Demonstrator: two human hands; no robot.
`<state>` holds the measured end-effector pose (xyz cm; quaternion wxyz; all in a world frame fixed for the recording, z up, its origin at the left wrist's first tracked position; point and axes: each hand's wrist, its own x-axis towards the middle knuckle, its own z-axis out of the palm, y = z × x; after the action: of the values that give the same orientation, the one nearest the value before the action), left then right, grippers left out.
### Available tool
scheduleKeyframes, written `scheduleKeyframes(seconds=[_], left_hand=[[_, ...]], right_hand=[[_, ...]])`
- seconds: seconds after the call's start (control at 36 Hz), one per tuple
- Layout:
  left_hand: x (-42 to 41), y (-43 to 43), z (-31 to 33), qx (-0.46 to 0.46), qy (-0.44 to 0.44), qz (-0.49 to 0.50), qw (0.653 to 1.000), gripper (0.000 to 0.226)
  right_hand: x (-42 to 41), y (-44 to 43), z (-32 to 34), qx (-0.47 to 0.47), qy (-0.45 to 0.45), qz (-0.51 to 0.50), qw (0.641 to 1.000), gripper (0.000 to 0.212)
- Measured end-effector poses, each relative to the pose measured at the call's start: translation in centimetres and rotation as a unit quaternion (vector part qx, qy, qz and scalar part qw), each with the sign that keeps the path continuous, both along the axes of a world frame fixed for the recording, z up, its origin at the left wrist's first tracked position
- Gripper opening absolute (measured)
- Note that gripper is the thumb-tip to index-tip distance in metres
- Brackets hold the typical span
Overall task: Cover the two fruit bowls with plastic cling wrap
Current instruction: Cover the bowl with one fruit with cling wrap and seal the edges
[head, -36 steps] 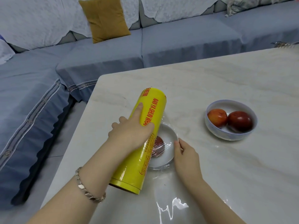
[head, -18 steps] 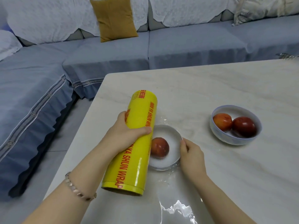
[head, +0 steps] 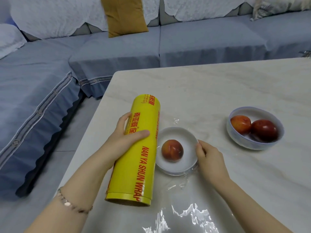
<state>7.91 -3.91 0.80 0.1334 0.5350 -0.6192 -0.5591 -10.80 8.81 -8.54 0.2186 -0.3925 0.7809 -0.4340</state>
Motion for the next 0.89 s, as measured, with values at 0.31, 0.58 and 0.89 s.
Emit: scheduleKeyframes(seconds=[0.31,0.58,0.89], left_hand=[[0.5,1.3,-3.3,-0.130,-0.090,0.015,0.987,0.102],[-2.0,4.3,-5.3,-0.146,-0.269,-0.023,0.952,0.100],[-3.7,1.7,-4.6,-0.214,-0.250,-0.027,0.944,0.075]], right_hand=[[-1.8,1.3,0.0,0.014,0.018,-0.036,0.999,0.034],[-5.6,3.9,0.0,0.022,0.010,-0.047,0.999,0.042],[-2.9,-0.3,3.8,0.018,0.193,0.002,0.981,0.047]])
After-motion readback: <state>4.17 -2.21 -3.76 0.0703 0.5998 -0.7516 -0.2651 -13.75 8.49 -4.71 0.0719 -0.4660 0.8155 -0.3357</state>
